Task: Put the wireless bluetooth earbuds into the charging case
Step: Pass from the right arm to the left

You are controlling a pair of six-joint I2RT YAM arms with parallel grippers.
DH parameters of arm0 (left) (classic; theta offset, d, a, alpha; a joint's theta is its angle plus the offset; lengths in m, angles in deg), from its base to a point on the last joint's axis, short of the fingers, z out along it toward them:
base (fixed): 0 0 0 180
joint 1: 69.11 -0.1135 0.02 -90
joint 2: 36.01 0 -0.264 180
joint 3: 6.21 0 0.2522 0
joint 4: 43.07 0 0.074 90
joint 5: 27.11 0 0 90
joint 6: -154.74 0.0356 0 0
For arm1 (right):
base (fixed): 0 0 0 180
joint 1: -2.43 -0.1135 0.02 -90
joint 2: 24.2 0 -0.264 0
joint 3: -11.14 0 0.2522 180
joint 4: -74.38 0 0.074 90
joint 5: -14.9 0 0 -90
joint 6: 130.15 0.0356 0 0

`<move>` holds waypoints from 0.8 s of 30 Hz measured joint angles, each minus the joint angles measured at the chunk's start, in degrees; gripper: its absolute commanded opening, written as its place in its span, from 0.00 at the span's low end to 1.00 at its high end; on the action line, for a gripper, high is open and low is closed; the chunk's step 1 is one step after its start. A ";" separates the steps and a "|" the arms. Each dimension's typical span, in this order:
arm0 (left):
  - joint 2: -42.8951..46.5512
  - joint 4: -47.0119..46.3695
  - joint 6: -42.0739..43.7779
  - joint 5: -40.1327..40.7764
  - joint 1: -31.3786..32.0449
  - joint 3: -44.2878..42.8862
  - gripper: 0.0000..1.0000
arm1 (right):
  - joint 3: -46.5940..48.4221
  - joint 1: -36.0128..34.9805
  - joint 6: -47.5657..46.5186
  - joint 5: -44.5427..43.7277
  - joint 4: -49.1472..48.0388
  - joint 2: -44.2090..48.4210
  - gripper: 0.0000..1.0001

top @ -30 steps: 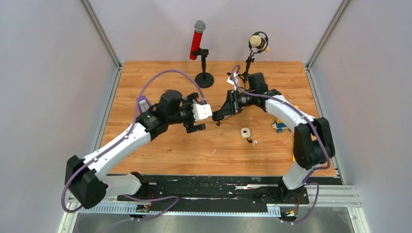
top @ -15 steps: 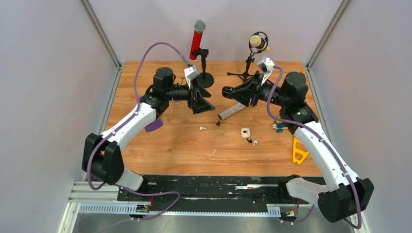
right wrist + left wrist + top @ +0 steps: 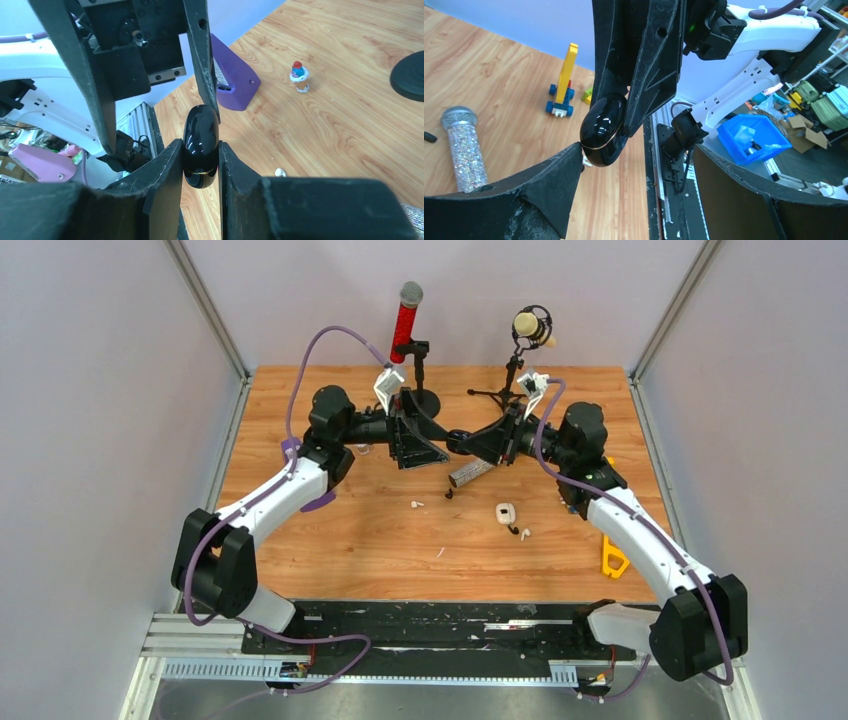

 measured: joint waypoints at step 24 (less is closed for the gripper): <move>-0.13 0.33 -2.99 1.31 0.76 0.90 0.62 | -5.90 0.07 9.31 0.96 -17.25 -0.11 0.16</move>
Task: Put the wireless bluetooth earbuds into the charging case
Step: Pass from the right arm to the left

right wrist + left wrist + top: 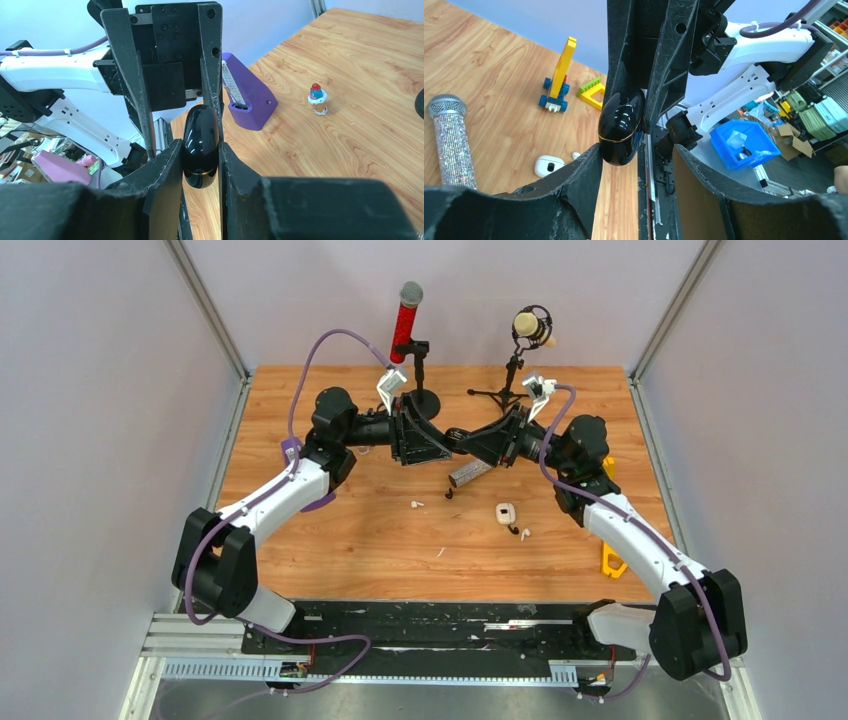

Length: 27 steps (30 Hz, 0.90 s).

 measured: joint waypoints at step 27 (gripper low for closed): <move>-0.33 0.04 -0.35 0.33 0.28 0.00 0.44 | 0.00 -1.51 2.67 0.90 -2.51 -1.95 0.17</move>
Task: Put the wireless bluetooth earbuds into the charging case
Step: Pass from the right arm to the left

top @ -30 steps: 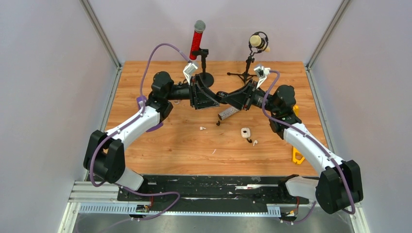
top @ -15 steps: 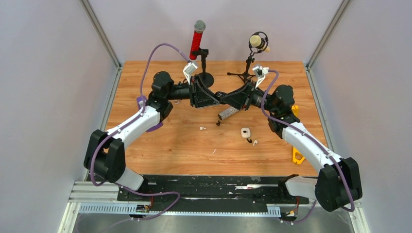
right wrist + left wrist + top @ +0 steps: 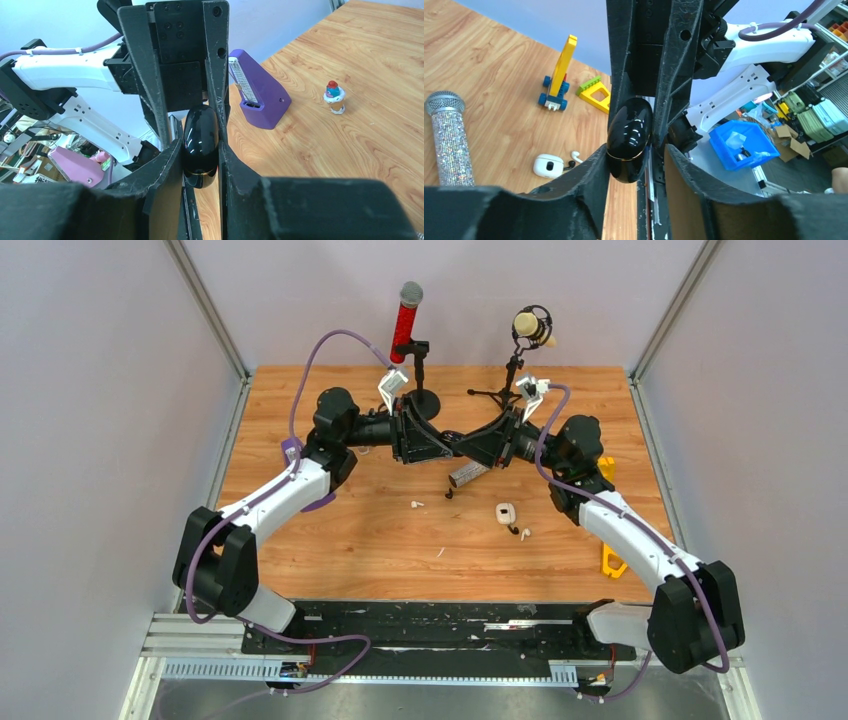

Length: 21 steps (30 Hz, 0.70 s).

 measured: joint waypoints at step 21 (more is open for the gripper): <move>-0.07 4.44 3.85 -2.40 0.52 -0.09 0.16 | 3.26 -0.11 -7.32 1.70 8.48 0.04 0.71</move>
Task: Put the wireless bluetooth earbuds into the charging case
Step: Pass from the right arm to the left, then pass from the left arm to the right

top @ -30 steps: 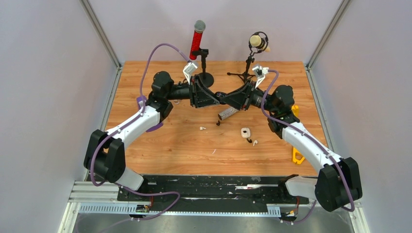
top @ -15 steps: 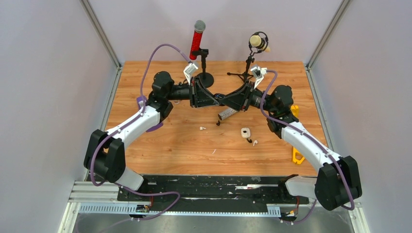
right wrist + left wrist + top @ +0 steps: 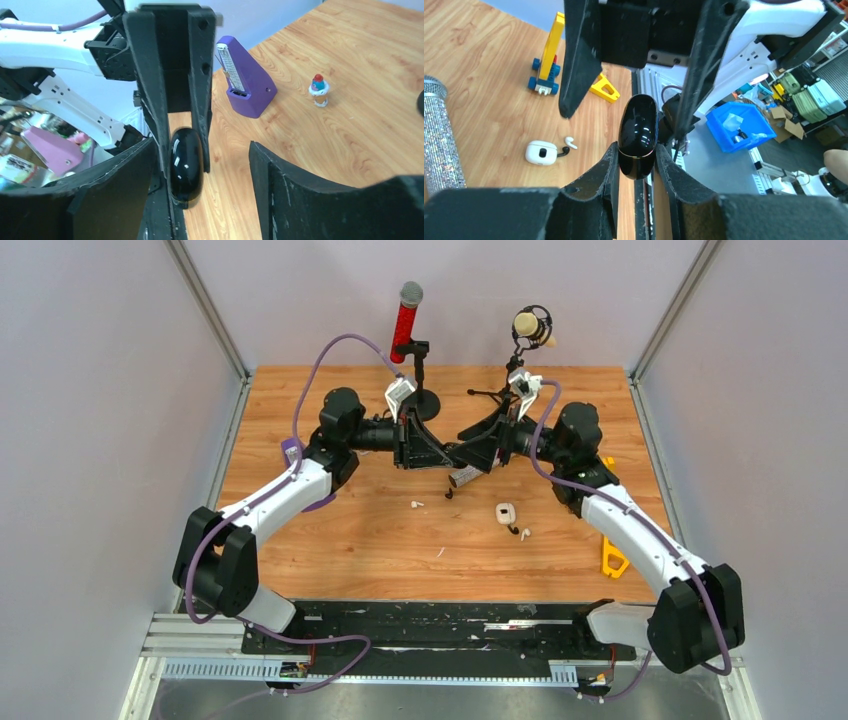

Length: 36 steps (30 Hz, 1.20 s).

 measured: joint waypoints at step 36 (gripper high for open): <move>-0.87 61.42 60.24 15.13 11.06 -11.30 0.13 | 4.44 -0.17 -46.14 11.74 48.48 2.29 0.59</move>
